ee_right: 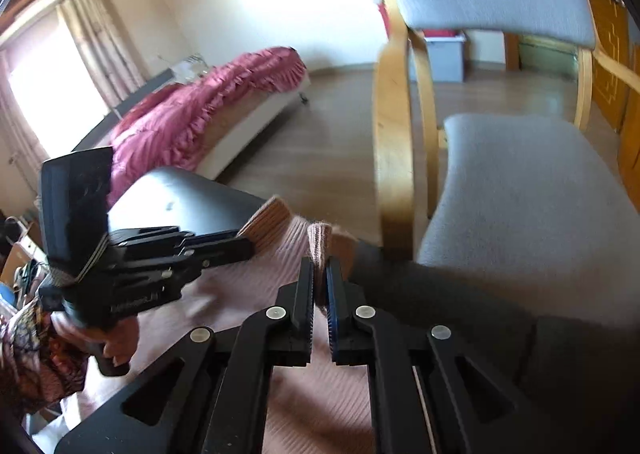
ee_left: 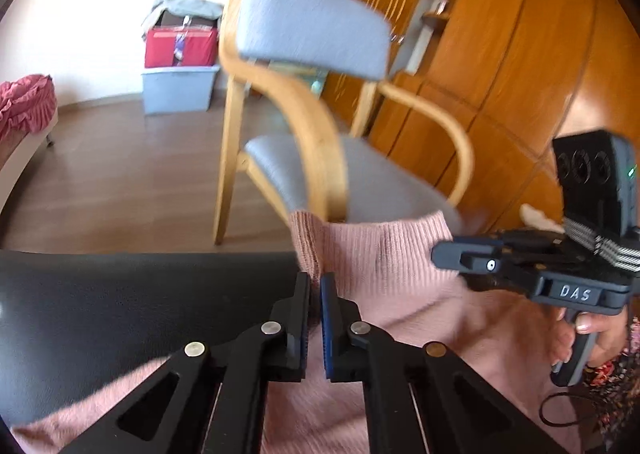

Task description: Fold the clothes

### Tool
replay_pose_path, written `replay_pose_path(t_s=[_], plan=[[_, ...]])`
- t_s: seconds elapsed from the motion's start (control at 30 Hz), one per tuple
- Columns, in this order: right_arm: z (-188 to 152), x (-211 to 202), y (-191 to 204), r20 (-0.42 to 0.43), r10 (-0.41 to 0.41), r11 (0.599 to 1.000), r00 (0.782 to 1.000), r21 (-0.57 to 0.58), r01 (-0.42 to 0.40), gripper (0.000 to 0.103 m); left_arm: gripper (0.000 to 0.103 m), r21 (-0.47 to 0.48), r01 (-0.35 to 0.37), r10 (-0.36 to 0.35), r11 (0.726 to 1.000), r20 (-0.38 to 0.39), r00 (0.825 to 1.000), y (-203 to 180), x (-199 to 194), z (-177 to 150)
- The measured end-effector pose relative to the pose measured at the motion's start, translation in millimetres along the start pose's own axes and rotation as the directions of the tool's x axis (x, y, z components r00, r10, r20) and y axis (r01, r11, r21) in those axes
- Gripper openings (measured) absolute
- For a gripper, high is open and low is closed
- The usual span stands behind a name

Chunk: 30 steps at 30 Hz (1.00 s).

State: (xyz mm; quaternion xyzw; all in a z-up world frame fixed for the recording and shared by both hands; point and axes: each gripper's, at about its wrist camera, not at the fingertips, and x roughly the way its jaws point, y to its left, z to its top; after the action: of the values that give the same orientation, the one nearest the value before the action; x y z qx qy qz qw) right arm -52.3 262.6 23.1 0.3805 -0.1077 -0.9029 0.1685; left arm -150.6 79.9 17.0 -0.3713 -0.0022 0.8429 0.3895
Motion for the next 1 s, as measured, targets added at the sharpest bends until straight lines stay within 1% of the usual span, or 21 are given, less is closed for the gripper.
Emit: replay_pose_path(t_s=[0.13, 0.2, 0.3, 0.37, 0.43, 0.5, 0.53, 0.57, 0.63, 0.73, 0.77, 0.83, 0.87, 0.9, 0.97, 1.0], plan=[[-21.0, -35.1, 28.5, 0.018, 0.042, 0.999, 0.999, -0.033, -0.041, 0.006, 0.004, -0.006, 0.067, -0.066, 0.998, 0.063, 0.996, -12.3, -46.7, -19.6], [-39.8, -51.5, 42.5, 0.025, 0.059, 0.997, 0.998, -0.049, -0.058, 0.006, 0.004, -0.006, 0.089, -0.089, 0.996, 0.063, 0.994, -18.5, -64.4, -37.8], [-75.3, -66.7, 57.8, 0.012, 0.077, 0.996, 0.997, -0.055, -0.076, 0.006, 0.004, -0.017, 0.089, -0.088, 0.996, 0.051, 0.995, -18.6, -82.1, -72.3], [-102.6, -68.8, 63.6, -0.011, 0.045, 0.996, 0.999, -0.071, -0.046, 0.006, 0.004, -0.026, 0.075, -0.074, 0.997, 0.039, 0.997, -15.6, -89.3, -94.8], [-123.0, -64.8, 64.4, -0.042, 0.021, 0.996, 0.999, -0.082, -0.025, 0.007, 0.004, -0.066, 0.058, -0.059, 0.996, -0.002, 0.998, -10.8, -89.9, -117.4], [-138.3, -61.9, 59.1, -0.070, 0.029, 0.998, 0.997, -0.049, -0.032, 0.009, 0.004, -0.092, 0.057, -0.060, 0.994, -0.034, 0.998, -8.0, -91.6, -132.7], [-144.6, -63.3, 56.0, -0.074, 0.047, 0.999, 0.996, -0.023, -0.049, 0.009, 0.004, -0.102, 0.065, -0.070, 0.993, -0.045, 0.997, -7.9, -96.1, -138.2], [-150.0, -66.8, 52.9, -0.071, 0.075, 0.997, 0.995, 0.005, -0.075, 0.010, 0.004, -0.099, 0.062, -0.065, 0.993, -0.033, 0.997, -10.1, -103.6, -141.0], [-155.0, -77.1, 47.9, -0.032, 0.097, 0.994, 0.995, 0.044, -0.095, 0.010, 0.004, -0.090, 0.051, -0.052, 0.995, -0.008, 0.999, -14.7, -118.2, -145.8], [-151.5, -93.7, 42.5, 0.063, 0.098, 0.990, 0.993, 0.099, -0.104, 0.010, 0.004, -0.059, -0.023, 0.026, 0.998, 0.048, 0.999, -23.0, -135.6, -141.5], [-148.3, -95.3, 44.4, 0.087, 0.090, 0.990, 0.992, 0.104, -0.099, 0.010, 0.004, -0.080, -0.027, 0.031, 0.996, 0.050, 0.998, -25.8, -133.8, -137.4], [-141.3, -95.2, 48.8, 0.120, 0.077, 0.989, 0.990, 0.115, -0.091, 0.010, 0.009, -0.123, -0.033, 0.040, 0.992, 0.053, 0.998, -31.5, -130.1, -129.3], [-137.3, -89.5, 51.8, 0.115, 0.077, 0.987, 0.990, 0.130, -0.092, 0.010, 0.010, -0.147, -0.035, 0.043, 0.988, 0.050, 0.998, -33.8, -127.3, -125.9], [-134.0, -81.5, 53.7, 0.106, 0.078, 0.984, 0.991, 0.150, -0.094, 0.010, 0.010, -0.191, -0.031, 0.037, 0.981, 0.027, 0.999, -33.6, -119.9, -126.1], [-128.5, -63.2, 55.8, 0.083, 0.077, 0.978, 0.994, 0.190, -0.092, 0.010, 0.010, -0.276, -0.026, 0.022, 0.961, -0.019, 1.000, -33.1, -105.1, -126.4], [-128.6, -55.5, 55.8, 0.066, 0.063, 0.975, 0.996, 0.211, -0.075, 0.013, 0.010, -0.317, -0.026, 0.015, 0.948, -0.038, 0.999, -32.3, -98.3, -127.3]])
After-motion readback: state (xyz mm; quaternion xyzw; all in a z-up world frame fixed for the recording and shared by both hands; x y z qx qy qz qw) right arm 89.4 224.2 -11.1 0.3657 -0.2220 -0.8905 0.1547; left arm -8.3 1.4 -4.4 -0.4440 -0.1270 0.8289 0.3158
